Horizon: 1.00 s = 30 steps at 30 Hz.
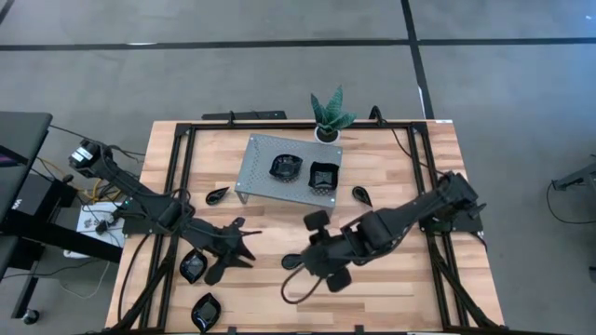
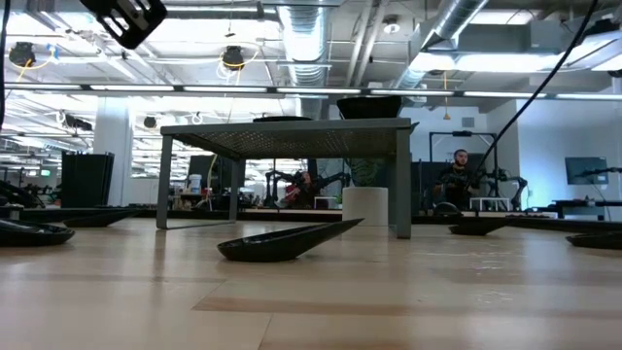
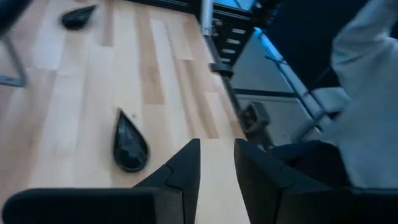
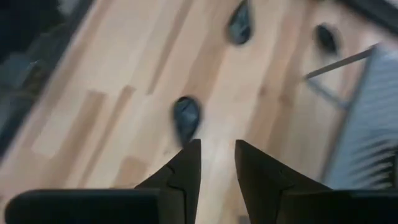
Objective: Pick & Place Mini shaped plates
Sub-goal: Stack the leaf shaped plate on top of the leaf shaped plates on the shelf
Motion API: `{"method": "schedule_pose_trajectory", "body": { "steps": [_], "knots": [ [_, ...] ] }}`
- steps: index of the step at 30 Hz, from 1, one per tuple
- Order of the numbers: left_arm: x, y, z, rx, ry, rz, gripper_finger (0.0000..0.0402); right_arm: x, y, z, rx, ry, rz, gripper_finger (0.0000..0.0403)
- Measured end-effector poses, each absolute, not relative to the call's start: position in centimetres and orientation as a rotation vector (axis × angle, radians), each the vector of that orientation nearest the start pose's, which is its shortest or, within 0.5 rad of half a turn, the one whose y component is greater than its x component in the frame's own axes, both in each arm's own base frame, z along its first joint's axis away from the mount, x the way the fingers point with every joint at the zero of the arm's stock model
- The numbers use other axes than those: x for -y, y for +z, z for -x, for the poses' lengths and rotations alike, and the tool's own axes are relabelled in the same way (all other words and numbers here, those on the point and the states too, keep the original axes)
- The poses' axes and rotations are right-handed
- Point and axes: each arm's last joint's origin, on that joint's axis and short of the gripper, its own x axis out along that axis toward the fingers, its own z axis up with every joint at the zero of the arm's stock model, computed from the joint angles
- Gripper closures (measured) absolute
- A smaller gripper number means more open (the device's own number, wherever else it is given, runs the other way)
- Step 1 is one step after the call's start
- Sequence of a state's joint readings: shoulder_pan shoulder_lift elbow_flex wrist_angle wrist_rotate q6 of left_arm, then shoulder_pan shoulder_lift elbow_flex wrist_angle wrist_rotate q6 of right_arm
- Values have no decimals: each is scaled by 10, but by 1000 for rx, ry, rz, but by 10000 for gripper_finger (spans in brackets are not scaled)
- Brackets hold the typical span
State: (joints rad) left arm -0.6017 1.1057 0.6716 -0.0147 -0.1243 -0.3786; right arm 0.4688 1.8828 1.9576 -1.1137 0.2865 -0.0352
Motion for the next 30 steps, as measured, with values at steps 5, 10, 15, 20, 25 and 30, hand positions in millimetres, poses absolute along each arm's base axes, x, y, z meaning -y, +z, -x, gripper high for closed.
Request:
{"method": "schedule_pose_trajectory", "body": {
  "steps": [5, 10, 15, 20, 25, 30],
  "knots": [
    [138, 250, -198, -483, -404, 249, 302, -174, 348, -342, -1033, 196, 365, 310],
    [150, 238, -201, -549, -396, 345, 302, -171, 337, -345, -1029, 152, 343, 310],
    [171, 223, -194, -727, -456, 542, 302, -170, 290, -357, -969, 196, 287, 310],
    [188, 210, -177, -894, -426, 637, 302, -159, 246, -379, -765, 245, 196, 310],
    [188, 195, -157, -1064, -203, 697, 302, -138, 228, -395, -588, 398, 170, 310],
    [175, 181, -142, -1226, 54, 691, 302, -116, 233, -404, -517, 381, 177, 310]
  ]
}}
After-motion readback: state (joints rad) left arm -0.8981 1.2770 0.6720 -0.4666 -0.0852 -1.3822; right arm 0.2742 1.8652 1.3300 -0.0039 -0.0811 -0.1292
